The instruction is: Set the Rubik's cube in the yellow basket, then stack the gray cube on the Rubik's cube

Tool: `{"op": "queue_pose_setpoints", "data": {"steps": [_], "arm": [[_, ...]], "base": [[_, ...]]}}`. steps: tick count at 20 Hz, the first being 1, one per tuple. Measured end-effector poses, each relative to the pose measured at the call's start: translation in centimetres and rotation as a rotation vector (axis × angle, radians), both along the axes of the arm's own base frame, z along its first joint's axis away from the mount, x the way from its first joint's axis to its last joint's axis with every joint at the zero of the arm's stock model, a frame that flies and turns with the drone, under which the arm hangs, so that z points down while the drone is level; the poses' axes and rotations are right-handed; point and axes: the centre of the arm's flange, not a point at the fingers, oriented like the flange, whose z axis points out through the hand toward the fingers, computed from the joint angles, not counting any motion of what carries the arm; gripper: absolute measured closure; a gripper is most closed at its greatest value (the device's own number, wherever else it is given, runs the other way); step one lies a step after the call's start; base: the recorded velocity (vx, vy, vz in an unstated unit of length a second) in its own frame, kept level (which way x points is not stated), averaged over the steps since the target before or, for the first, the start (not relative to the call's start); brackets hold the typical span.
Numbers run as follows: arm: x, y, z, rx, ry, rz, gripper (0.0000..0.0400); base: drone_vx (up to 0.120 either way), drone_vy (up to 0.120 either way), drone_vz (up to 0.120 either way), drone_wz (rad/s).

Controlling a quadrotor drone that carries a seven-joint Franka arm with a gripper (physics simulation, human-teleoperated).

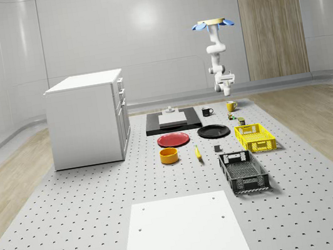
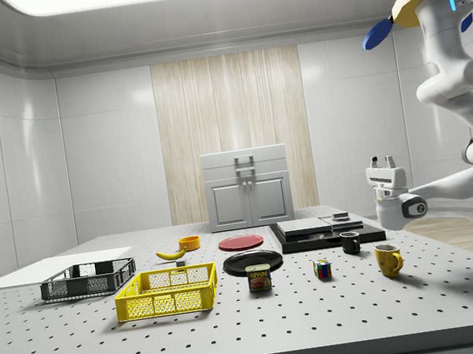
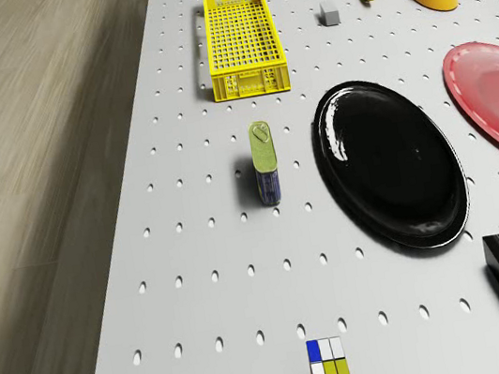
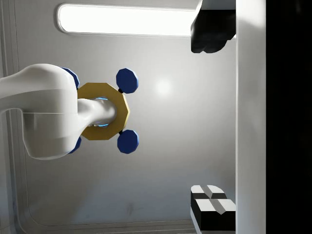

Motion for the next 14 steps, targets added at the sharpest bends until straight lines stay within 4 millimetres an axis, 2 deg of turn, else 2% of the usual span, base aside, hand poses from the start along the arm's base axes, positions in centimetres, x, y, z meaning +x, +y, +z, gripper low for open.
{"op": "queue_pose_setpoints", "data": {"steps": [8, 11, 14], "arm": [[-0.1, 1.8, -0.3, -0.188, -0.006, -0.005, 0.0000], [-0.1, 3.4, -0.9, -0.353, -0.008, -0.010, 0.0000], [0.0, 5.6, -2.2, -0.614, -0.009, -0.017, 0.0000]], "base": [[0.120, 0.000, 0.000, 0.000], [0.120, 0.000, 0.000, 0.000], [0.120, 0.000, 0.000, 0.000]]}}
